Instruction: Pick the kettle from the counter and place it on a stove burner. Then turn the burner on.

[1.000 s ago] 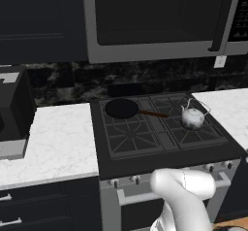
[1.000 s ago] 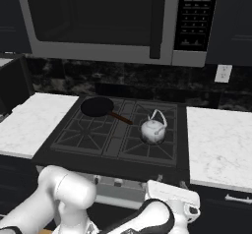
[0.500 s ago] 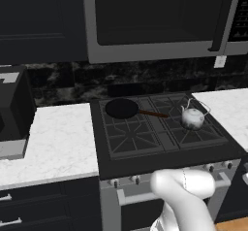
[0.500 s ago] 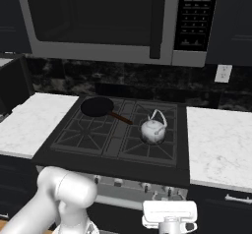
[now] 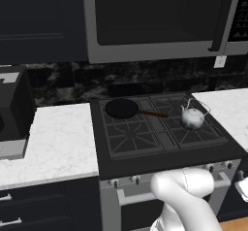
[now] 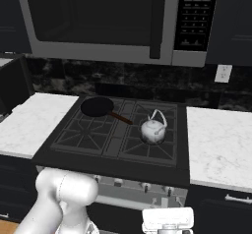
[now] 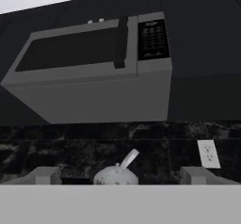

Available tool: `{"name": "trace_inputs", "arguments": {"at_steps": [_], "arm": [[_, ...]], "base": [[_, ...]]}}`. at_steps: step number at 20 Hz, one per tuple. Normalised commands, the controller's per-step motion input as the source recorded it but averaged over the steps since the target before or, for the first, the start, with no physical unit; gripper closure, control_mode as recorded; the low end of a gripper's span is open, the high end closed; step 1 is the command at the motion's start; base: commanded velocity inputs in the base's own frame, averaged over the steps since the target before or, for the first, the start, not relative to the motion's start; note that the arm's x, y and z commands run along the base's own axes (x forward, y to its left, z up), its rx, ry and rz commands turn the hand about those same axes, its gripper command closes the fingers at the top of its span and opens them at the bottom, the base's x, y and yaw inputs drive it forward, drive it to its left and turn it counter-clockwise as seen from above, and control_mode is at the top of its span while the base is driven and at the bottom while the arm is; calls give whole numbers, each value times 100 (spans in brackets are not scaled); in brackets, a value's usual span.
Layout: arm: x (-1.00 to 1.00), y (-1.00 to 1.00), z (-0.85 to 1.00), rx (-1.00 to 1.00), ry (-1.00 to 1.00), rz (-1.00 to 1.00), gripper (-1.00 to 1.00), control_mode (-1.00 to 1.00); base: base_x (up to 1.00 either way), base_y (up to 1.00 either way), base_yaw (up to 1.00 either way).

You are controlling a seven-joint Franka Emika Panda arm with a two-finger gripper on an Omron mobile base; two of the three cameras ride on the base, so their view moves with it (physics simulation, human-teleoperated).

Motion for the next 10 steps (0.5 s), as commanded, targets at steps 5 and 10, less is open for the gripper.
{"name": "trace_inputs", "arguments": {"at_steps": [5, 10], "arm": [[34, 0, -31, 0, -3, 0, -100, -100], [36, 0, -27, 0, 0, 0, -100, -100]], "base": [[0, 0, 0], [0, 0, 0]]}}
